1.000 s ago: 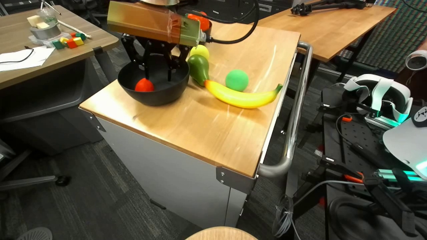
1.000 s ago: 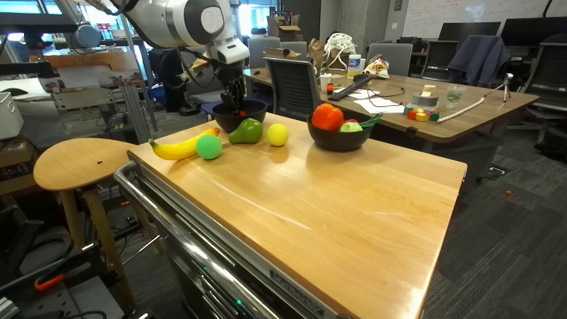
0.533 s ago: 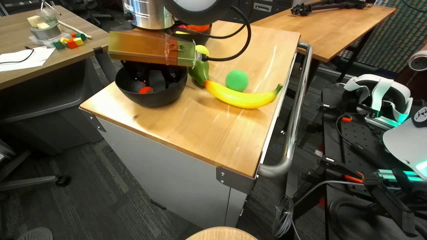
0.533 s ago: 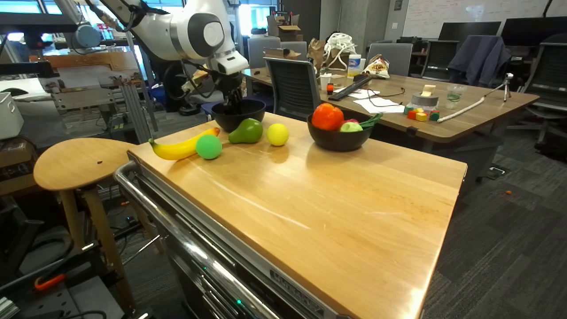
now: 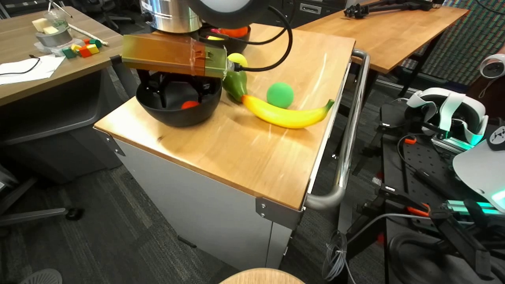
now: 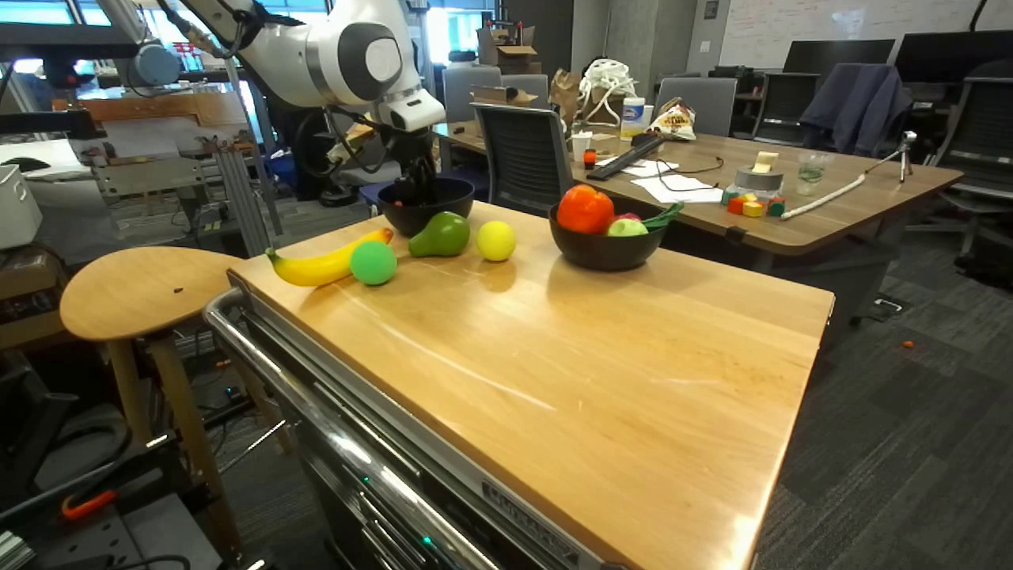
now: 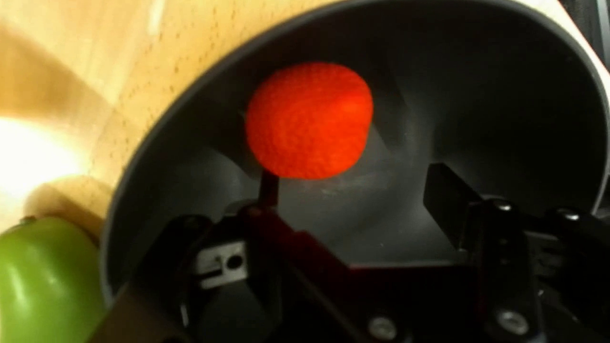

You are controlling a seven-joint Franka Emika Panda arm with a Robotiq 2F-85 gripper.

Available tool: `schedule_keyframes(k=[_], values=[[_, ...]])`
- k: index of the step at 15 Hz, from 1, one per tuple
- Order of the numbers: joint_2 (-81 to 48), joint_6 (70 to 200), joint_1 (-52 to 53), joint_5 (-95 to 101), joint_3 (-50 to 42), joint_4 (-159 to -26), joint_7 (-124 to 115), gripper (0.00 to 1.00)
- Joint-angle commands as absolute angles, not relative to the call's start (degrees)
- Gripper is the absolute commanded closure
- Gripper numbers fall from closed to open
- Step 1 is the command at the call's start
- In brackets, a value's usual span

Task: Take the fruit and vegetable toys out of the black bowls and put them on the counter

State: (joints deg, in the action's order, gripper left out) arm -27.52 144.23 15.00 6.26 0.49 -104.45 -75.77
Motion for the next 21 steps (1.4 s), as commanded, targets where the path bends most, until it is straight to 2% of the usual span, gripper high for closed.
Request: schedule_keyframes(k=[1,6,12,13,14,17,21], values=[[-27.6,142.7,15.1,4.1,0.6,-102.4,-75.2,0.25],[-28.0,142.1,15.1,2.1,1.2,-101.8,-75.2,0.19],[-28.2,140.5,14.8,-2.1,2.6,-100.5,-75.2,0.23],[-28.3,140.3,14.8,-2.4,2.7,-100.4,-75.1,0.49],[-28.3,140.2,14.8,-2.5,2.7,-100.3,-75.0,0.49],[-28.5,140.1,14.9,-2.2,2.3,-100.1,-75.3,0.72],[-27.7,140.4,14.9,-2.1,2.2,-100.5,-75.3,0.72]])
